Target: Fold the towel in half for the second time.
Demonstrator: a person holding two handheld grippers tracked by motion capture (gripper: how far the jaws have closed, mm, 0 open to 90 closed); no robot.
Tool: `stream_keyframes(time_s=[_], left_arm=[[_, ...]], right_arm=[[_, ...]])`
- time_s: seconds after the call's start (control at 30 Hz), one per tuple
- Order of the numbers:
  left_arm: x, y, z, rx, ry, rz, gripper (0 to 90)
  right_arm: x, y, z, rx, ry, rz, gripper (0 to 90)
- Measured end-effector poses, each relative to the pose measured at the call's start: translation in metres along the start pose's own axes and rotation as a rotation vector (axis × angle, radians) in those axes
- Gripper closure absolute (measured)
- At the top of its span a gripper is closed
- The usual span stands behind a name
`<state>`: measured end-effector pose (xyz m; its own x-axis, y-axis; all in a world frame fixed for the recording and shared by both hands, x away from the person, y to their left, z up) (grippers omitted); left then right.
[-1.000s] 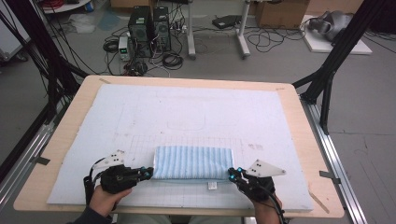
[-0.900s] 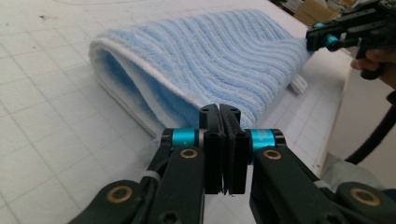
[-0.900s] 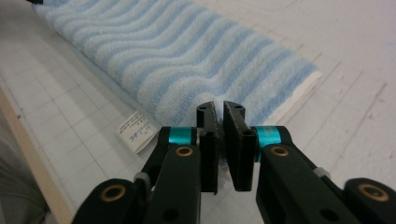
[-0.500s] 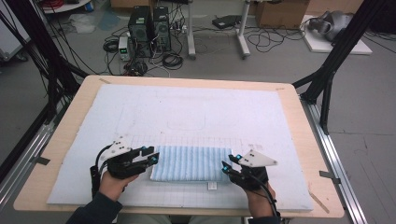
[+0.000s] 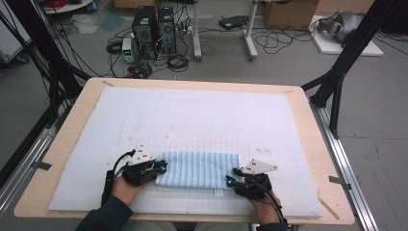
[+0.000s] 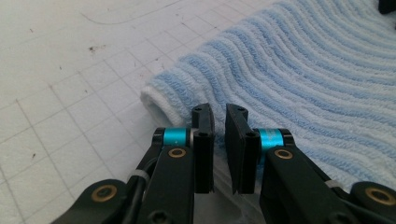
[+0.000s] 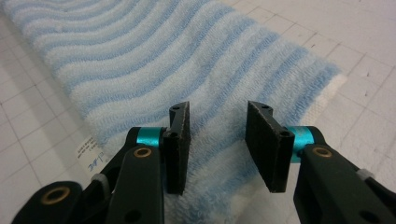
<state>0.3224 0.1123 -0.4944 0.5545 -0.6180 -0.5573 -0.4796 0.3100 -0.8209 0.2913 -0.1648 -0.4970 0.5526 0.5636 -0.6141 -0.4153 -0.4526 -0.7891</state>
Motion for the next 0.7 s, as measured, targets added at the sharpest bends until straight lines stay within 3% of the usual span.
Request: stream_keyframes(time_s=[0.07,0.17,0.23,0.33,0.43,0.47,0.53,0.63,0.7], left_arm=[[-0.002,-0.002,0.0,-0.006,0.001,-0.016,79.4],[-0.008,-0.013,0.008,-0.053,-0.005,-0.096,63.7],[-0.01,-0.021,0.018,-0.088,-0.016,-0.142,58.8],[-0.005,-0.027,0.031,-0.153,-0.034,-0.195,53.2],[0.007,-0.021,0.039,-0.202,-0.039,-0.141,53.9],[0.008,-0.021,0.04,-0.212,-0.043,-0.134,60.0],[0.01,-0.02,0.039,-0.197,-0.049,-0.117,73.5],[0.019,-0.017,0.036,-0.145,-0.087,-0.022,76.6],[0.021,-0.018,0.035,-0.128,-0.115,-0.01,76.5]], right_arm=[[-0.002,-0.003,0.0,0.005,-0.005,-0.004,54.1],[-0.008,-0.016,-0.005,0.032,-0.01,-0.064,49.9],[-0.01,-0.026,-0.016,0.05,0.021,-0.087,47.5],[-0.005,-0.034,-0.034,0.067,0.078,-0.072,46.7],[0.007,-0.035,-0.046,0.086,0.104,-0.033,48.7],[0.011,-0.034,-0.048,0.091,0.107,-0.022,51.0],[0.018,-0.031,-0.053,0.096,0.128,0.012,53.0],[0.026,-0.023,-0.057,0.103,0.142,0.064,53.6],[0.026,-0.022,-0.058,0.115,0.145,0.052,53.0]])
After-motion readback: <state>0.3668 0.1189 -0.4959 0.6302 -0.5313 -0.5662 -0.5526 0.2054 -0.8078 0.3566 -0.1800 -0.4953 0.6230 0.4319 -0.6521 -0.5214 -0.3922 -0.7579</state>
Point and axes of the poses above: each handheld gripper's, and its own axes: x roughly forward along the jaws, y roughly out of its underside, z roughly to its left, the point moved 8 cm from there along x, roughly forward along the jaws, and after that the axes turned 4 degrees about -x, right-handed, at the moved point
